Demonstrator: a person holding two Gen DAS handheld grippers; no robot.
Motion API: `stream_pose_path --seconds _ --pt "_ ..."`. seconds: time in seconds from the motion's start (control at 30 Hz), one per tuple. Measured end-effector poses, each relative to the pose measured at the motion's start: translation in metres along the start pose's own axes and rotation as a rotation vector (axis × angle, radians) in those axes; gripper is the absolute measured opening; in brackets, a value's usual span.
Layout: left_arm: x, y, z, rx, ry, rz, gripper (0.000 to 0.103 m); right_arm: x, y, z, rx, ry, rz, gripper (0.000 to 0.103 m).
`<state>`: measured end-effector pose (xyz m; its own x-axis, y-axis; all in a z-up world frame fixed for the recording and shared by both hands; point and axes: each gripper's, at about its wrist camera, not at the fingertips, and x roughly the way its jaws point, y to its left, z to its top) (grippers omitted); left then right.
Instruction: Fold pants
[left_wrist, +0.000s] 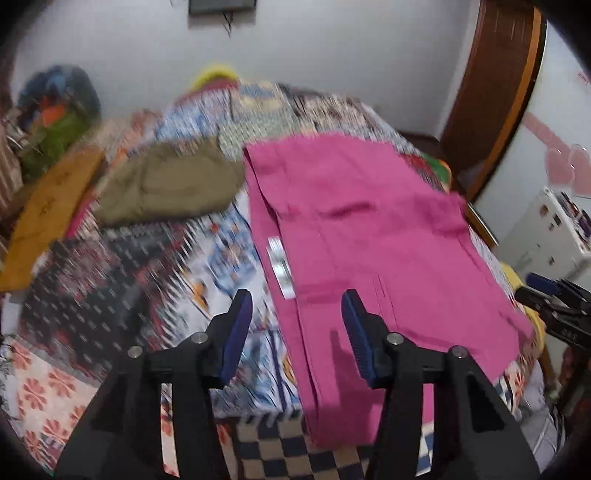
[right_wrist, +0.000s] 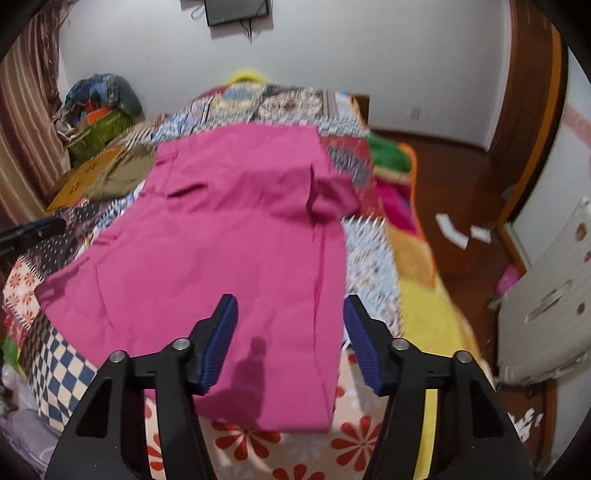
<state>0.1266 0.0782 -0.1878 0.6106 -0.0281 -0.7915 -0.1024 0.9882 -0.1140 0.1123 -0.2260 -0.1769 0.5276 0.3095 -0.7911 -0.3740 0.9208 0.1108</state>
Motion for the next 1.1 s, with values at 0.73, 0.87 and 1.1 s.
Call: stream_pose_path --seconds 0.73,0.87,1.1 --pt "0.0 -0.013 -0.038 -0.019 0.139 -0.131 0.027 0.013 -0.014 -0.028 0.063 0.134 0.114 0.026" --pt "-0.003 -0.016 -0.037 0.001 0.133 -0.11 0.007 0.006 -0.019 -0.029 0.105 0.096 0.148 0.011" --pt "-0.042 -0.027 -0.03 0.077 0.039 -0.129 0.006 -0.023 -0.014 -0.025 0.087 0.005 0.181 0.007"
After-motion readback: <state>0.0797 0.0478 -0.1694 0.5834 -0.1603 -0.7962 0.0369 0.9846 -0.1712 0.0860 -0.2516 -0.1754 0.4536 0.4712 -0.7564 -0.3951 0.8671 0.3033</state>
